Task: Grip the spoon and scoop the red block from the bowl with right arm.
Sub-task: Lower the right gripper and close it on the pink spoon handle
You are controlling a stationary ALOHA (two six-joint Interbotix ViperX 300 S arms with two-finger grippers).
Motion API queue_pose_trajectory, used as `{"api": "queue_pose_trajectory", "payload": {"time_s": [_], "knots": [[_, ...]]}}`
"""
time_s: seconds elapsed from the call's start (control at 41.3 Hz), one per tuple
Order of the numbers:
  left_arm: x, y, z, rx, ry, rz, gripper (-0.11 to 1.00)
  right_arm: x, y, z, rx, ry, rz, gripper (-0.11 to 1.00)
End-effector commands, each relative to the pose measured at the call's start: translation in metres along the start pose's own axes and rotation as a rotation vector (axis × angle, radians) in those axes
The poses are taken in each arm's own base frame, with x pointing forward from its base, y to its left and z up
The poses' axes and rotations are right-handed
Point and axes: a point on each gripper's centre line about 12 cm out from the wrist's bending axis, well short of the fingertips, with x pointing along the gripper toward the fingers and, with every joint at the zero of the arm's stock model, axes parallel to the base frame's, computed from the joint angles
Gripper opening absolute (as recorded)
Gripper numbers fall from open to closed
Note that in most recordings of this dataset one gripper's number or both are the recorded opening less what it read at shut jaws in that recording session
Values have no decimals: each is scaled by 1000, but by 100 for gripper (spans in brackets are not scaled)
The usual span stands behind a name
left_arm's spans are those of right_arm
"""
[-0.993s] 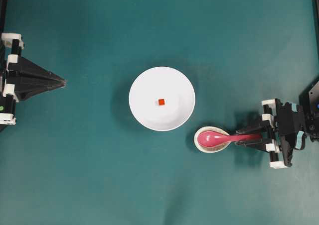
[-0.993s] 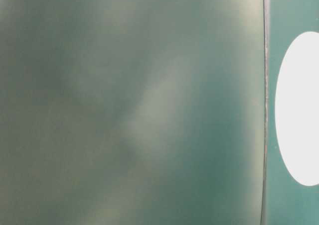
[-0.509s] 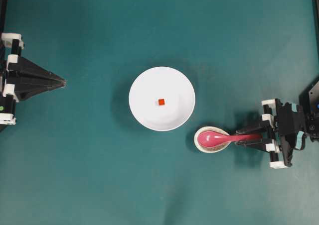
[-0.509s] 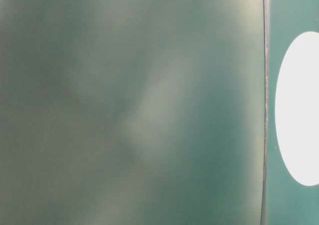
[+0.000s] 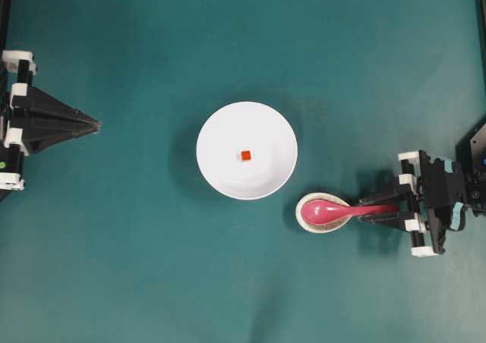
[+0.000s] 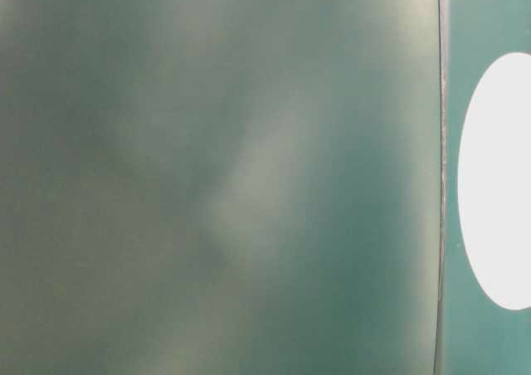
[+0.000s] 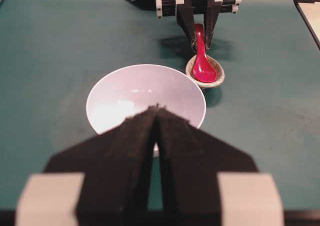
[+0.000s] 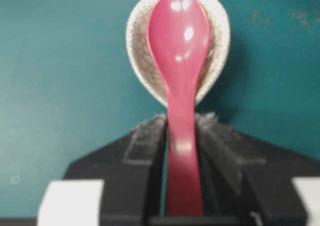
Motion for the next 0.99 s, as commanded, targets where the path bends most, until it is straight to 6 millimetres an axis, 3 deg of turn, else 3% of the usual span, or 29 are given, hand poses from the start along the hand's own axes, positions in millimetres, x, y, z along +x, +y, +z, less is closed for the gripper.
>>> {"api": "queue_pose_trajectory", "payload": {"time_s": [0.0,0.969], "knots": [[1,0,12,0,-29,-2,1,2,1,3,5,-16,1,35],[1,0,11,0,-26,0,1,4,0,7,7,-29,-8,37]]}}
